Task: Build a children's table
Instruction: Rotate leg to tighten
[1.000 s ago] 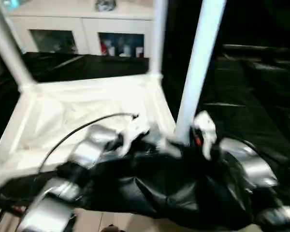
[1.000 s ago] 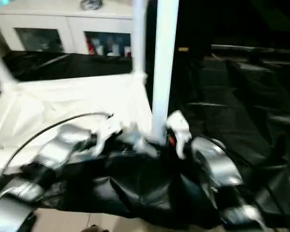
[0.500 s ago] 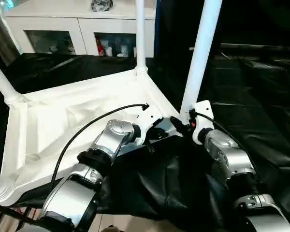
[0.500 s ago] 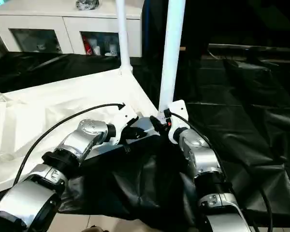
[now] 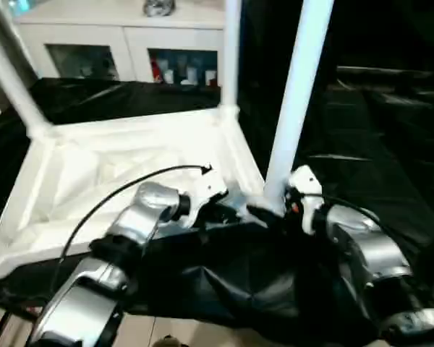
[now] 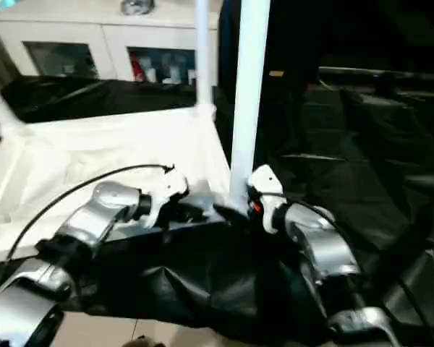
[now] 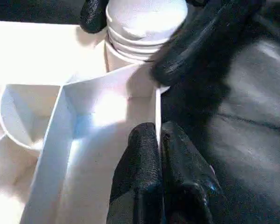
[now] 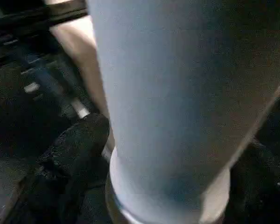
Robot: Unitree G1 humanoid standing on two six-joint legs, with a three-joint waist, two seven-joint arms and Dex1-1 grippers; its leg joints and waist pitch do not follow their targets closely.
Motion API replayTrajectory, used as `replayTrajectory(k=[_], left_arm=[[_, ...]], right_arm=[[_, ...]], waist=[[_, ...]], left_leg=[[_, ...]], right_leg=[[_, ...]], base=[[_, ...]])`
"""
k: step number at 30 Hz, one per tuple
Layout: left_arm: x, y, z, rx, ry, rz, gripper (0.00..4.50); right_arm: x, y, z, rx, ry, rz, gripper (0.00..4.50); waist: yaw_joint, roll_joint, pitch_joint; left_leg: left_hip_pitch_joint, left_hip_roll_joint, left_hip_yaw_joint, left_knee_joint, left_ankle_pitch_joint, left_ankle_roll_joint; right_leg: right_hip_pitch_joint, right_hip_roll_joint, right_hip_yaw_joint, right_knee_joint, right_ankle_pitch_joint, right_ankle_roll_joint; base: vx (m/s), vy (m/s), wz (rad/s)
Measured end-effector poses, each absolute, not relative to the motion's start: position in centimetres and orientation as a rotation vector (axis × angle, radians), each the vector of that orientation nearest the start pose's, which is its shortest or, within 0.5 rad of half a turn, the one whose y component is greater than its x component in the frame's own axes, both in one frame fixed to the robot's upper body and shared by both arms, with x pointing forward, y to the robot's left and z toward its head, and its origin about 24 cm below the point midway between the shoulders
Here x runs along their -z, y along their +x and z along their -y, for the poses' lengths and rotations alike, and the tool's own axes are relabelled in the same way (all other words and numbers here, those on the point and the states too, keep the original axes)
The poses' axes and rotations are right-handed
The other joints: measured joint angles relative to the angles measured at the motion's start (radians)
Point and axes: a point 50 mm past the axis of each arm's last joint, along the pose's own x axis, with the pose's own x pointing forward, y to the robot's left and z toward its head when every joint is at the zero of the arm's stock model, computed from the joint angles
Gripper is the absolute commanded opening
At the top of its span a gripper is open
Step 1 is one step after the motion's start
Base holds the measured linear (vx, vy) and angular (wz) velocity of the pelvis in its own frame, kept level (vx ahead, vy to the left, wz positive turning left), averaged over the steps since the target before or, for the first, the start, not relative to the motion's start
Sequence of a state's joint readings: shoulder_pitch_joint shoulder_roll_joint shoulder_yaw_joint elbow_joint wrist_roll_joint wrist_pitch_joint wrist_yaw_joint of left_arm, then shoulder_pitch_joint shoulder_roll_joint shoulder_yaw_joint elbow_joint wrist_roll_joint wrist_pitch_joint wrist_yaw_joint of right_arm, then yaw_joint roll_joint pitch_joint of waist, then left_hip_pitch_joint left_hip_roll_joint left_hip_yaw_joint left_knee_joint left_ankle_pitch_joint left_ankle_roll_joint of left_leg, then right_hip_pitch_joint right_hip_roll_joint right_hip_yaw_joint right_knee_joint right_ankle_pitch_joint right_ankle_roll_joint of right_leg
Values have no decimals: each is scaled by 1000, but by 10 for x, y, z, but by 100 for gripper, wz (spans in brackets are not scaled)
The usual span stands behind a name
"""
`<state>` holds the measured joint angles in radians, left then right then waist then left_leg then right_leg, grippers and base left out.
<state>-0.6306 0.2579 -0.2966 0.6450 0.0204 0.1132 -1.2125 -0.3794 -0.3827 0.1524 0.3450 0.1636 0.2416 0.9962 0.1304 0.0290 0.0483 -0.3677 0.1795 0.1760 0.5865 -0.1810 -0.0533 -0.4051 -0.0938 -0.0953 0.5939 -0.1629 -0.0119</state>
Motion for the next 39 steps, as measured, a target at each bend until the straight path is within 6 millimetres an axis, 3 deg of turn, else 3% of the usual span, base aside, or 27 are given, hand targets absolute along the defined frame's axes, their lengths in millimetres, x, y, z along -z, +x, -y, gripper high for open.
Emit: replayTrajectory(k=[3, 15, 19, 22, 27, 31, 34, 37, 39], left_arm=[[-50, 310, -103, 1463, 318, -443, 0], [-51, 303, -106, 1498, 303, -468, 0], [-51, 304, -106, 1478, 304, -465, 0], [-48, 312, -100, 1391, 301, -459, 0], [-48, 333, -80, 1204, 293, -443, 0], [-48, 342, -60, 1102, 287, -428, 0], [-49, 344, -56, 1079, 285, -421, 0], [-48, 345, -55, 1086, 281, -420, 0], [-48, 344, -55, 1096, 284, -418, 0]], right_arm=[[-49, 288, 155, -1153, -118, -374, 382], [-51, 284, 156, -1200, -102, -398, 283], [-49, 284, 152, -1175, -95, -387, 277], [-42, 292, 149, -1037, -90, -366, 274], [-38, 320, 140, -696, -27, -328, 273], [-38, 336, 135, -482, -24, -320, 273], [-38, 339, 132, -425, -42, -297, 273], [-37, 339, 133, -438, -28, -298, 345], [-37, 337, 135, -473, -26, -302, 348]], waist=[[14, 0, 0], [16, -1, 1], [14, -1, 1], [8, -1, 1], [-20, -2, 1], [-23, -1, 0], [-20, 1, -1], [-18, 4, -2], [-18, 4, -2]], left_leg=[[0, 0, 0, 0, 0, 0], [-1, 0, 0, 1, 0, 0], [0, 0, 0, 1, 0, 0], [0, 0, 0, 2, 0, 0], [1, 0, 0, 3, 0, 0], [1, -1, 0, 1, 0, 0], [1, -1, 0, -2, 0, 0], [0, -1, 0, -2, 0, 0], [0, -1, 0, -1, 0, 0]], right_leg=[[0, 0, 0, 0, 0, 0], [0, 0, 0, 0, -2, 3], [0, 0, 0, 0, -2, 3], [0, 0, 0, 0, -2, 4], [0, 0, 1, 1, -2, 4], [1, 0, 1, -1, -2, 4], [0, 0, 1, -1, -1, 1], [0, 0, 0, -1, -1, 1], [0, 0, 0, -1, -1, 1]], base=[[0, 0, 0], [0, 0, 0], [0, 0, 0], [0, 0, 0], [0, 0, 0], [0, 0, 0], [0, 0, 0], [0, 0, 0], [0, 0, 0]])
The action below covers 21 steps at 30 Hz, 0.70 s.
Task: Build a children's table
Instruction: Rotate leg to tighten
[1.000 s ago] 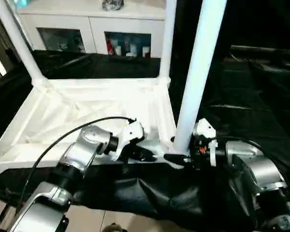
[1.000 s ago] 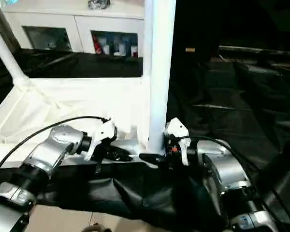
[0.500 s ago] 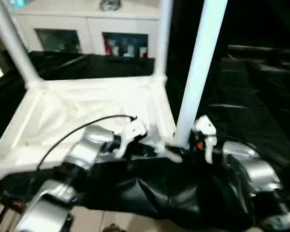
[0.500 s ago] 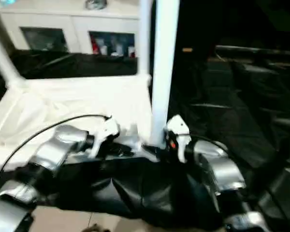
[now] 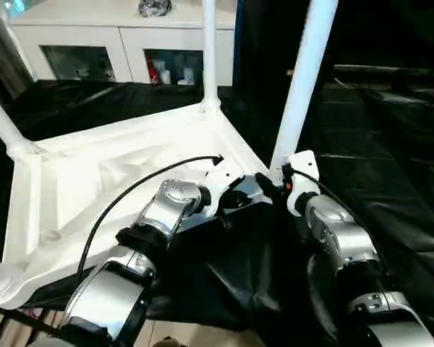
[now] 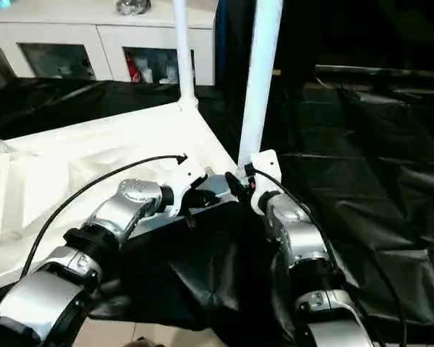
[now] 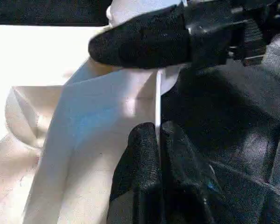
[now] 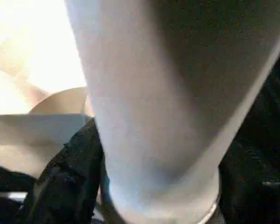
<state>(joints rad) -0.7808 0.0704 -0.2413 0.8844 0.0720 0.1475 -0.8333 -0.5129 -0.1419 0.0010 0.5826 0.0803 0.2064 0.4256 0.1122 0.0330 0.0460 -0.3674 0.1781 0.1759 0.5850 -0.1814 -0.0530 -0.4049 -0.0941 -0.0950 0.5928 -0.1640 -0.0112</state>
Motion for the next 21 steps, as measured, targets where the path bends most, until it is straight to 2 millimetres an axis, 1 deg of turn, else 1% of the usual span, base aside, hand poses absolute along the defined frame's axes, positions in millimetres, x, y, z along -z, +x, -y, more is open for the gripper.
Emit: replayTrajectory(k=[3, 4, 11, 12, 15, 18, 21], left_arm=[[-48, 343, -57, 1130, 285, -420, 0], [-47, 343, -58, 1141, 285, -421, 0], [-46, 332, -77, 1280, 296, -420, 0], [-46, 327, -79, 1327, 296, -421, 0], [-46, 318, -85, 1417, 305, -426, 0], [-48, 313, -91, 1461, 304, -424, 0], [-48, 310, -94, 1473, 299, -432, 0]], right_arm=[[-38, 332, 143, -549, -56, -305, 387], [-37, 330, 144, -575, -71, -308, 392], [-41, 310, 158, -840, -117, -336, 392], [-42, 304, 161, -910, -122, -347, 392], [-45, 294, 163, -1049, -118, -373, 392], [-48, 290, 163, -1114, -95, -382, 392], [-49, 287, 164, -1153, -110, -395, 392]], waist=[[1, 0, 0], [1, 0, 0], [5, 0, 0], [10, 1, 0], [26, 1, 0], [32, 1, 0], [32, 0, 0]], left_leg=[[0, 0, 0, 0, 0, 0], [0, 0, 0, 0, 0, 0], [0, 1, 0, 0, 0, 0], [0, 1, 0, 0, 0, 0], [0, 1, 0, 1, 0, 0], [1, 1, 0, 1, 0, 0], [1, 1, 0, 2, 0, 0]], right_leg=[[0, 0, 0, 0, 0, 0], [0, 0, 0, 0, 0, 0], [1, 0, 0, 1, -1, 2], [1, 0, 0, 1, -1, 2], [1, 0, 0, 1, -1, 2], [0, 0, 0, 2, -2, 4], [1, 0, 0, 2, -2, 4]], base=[[0, 0, 0], [0, 0, 0], [0, 0, 0], [0, 0, 0], [0, 0, 0], [0, 0, 0], [0, 0, 0]])
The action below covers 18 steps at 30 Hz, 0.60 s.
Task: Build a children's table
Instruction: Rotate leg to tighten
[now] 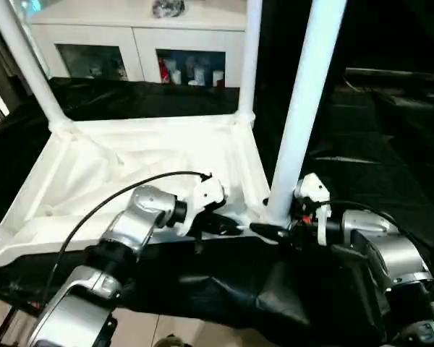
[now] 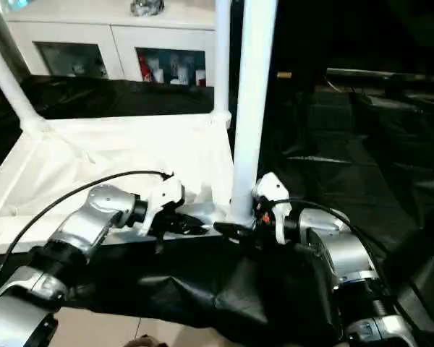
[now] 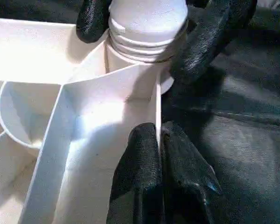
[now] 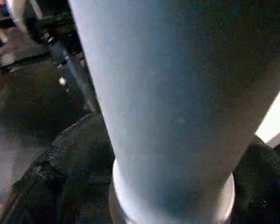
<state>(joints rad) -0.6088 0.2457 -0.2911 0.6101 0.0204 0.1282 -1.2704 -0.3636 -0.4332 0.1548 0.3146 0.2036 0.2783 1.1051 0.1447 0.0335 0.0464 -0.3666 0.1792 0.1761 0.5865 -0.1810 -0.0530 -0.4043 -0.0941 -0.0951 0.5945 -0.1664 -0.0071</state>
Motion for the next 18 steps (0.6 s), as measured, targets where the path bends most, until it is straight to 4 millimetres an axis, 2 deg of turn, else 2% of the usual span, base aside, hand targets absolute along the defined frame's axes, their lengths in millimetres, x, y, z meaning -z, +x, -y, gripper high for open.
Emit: replayTrajectory(k=[1, 2, 5, 7, 12, 18], left_arm=[[-47, 309, -95, 1476, 299, -434, 0], [-47, 309, -96, 1478, 298, -437, 0], [-48, 307, -97, 1488, 297, -439, 0], [-48, 305, -98, 1494, 297, -442, 0], [-48, 303, -99, 1499, 292, -447, 0], [-47, 308, -94, 1443, 301, -439, 0]], right_arm=[[-49, 287, 164, -1165, -112, -400, 392], [-49, 286, 164, -1170, -113, -401, 368], [-50, 286, 164, -1181, -121, -405, 357], [-50, 284, 164, -1193, -120, -406, 323], [-50, 283, 163, -1196, -111, -418, 283], [-45, 285, 160, -1121, -95, -400, 272]], waist=[[0, 0, 0], [0, 0, 0], [0, 0, 0], [0, -1, 0], [1, -1, 1], [-1, -1, 1]], left_leg=[[0, 0, 0, 0, 0, 0], [0, 0, 0, 0, 0, 0], [0, 0, 0, 0, 0, 0], [0, 0, 0, -1, 0, 0], [-1, 0, 0, 0, 0, 0], [0, 0, 0, 1, 0, 0]], right_leg=[[0, 0, 0, 0, 0, 0], [0, 0, 0, 0, 0, 0], [0, 0, 0, 0, -1, 1], [0, 0, 0, 0, -1, 1], [0, 0, 0, -1, -1, 1], [0, 0, 0, 0, -1, 1]], base=[[0, 0, 0], [0, 0, 0], [0, 0, 0], [0, 0, 0], [0, 0, 0], [0, 0, 0]])
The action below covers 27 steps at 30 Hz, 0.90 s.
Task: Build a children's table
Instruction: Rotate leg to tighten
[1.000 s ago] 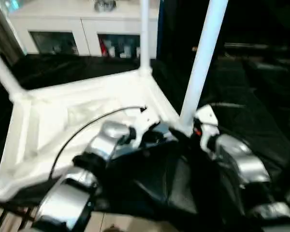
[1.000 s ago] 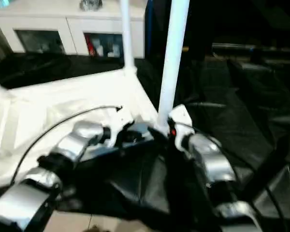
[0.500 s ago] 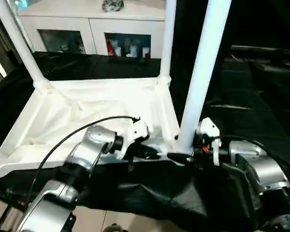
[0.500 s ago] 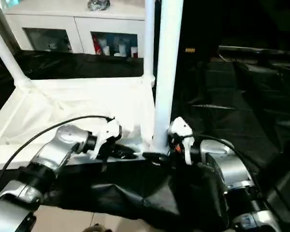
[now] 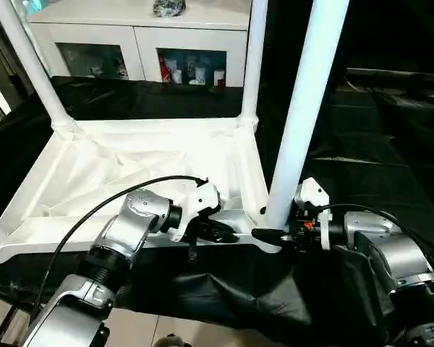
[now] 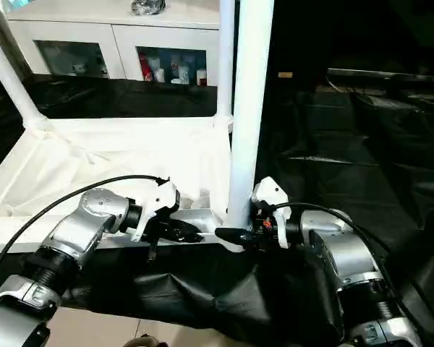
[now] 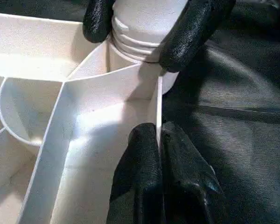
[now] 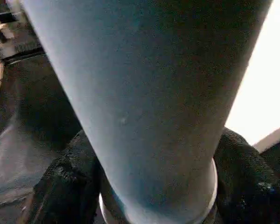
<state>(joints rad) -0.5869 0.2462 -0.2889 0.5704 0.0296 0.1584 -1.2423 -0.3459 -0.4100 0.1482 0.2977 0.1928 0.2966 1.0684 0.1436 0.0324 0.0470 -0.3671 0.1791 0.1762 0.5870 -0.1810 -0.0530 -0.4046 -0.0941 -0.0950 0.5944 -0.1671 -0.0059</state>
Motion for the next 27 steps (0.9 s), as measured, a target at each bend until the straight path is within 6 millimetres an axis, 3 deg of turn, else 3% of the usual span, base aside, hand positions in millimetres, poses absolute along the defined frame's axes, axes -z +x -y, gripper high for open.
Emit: replayTrajectory(k=[7, 12, 14, 15, 18, 20, 27], left_arm=[[-44, 331, -68, 1221, 286, -421, 0], [-45, 341, -50, 1104, 274, -416, 0], [-45, 342, -48, 1095, 272, -416, 0], [-45, 343, -48, 1094, 271, -417, 0], [-45, 343, -48, 1099, 270, -414, 0], [-45, 343, -49, 1103, 270, -414, 0], [-45, 337, -61, 1193, 262, -400, 0]], right_arm=[[-38, 317, 155, -717, -67, -358, 272], [-38, 334, 146, -484, -27, -344, 270], [-38, 336, 146, -468, -34, -343, 270], [-38, 336, 145, -469, -40, -340, 326], [-37, 336, 144, -480, -45, -338, 340], [-37, 336, 143, -490, -43, -336, 376], [-40, 322, 156, -688, -110, -332, 376]], waist=[[-26, 0, -1], [-32, 1, -3], [-32, 3, -3], [-31, 3, -3], [-31, 3, -3], [-31, 2, -3], [-28, 2, -3]], left_leg=[[1, -1, 0, 2, 0, 0], [1, -2, 0, 1, 0, 0], [1, -2, 0, 0, 0, 0], [1, -2, 0, -1, 0, 0], [1, -2, 0, -1, 0, 0], [1, -2, 0, -1, 0, 0], [0, -1, 0, -4, 0, 0]], right_leg=[[2, -1, 1, -1, 0, 0], [1, -1, 1, -1, 1, 0], [1, -1, 1, -2, 1, -1], [1, -1, 1, -2, 1, -1], [1, 0, 1, -2, 1, -1], [2, 0, 1, -2, 1, -1], [1, 0, 0, -1, 2, -4]], base=[[0, 0, 0], [0, 0, 0], [0, 0, 0], [0, 0, 0], [0, 0, 0], [0, 0, 0], [0, 0, 0]])
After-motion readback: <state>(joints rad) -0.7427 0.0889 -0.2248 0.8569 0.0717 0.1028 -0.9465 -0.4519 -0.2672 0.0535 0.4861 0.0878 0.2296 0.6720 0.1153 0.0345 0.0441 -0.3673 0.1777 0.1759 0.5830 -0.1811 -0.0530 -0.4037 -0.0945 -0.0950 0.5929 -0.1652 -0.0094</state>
